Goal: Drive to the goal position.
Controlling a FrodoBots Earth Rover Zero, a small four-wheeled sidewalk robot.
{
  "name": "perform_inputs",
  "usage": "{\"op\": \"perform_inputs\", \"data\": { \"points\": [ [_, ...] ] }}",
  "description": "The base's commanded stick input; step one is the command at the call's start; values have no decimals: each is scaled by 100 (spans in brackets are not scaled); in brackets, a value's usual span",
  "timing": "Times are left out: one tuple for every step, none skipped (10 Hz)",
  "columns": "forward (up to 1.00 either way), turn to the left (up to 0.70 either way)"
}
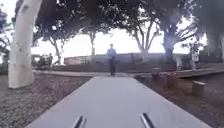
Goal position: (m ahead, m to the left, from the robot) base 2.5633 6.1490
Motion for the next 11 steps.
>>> {"op": "perform_inputs", "data": {
  "points": [
    [18,0],
    [93,0],
    [98,0],
    [98,0],
    [98,0],
    [98,0],
    [98,0],
    [98,13],
    [98,29],
    [98,38],
    [98,6]
  ]
}}
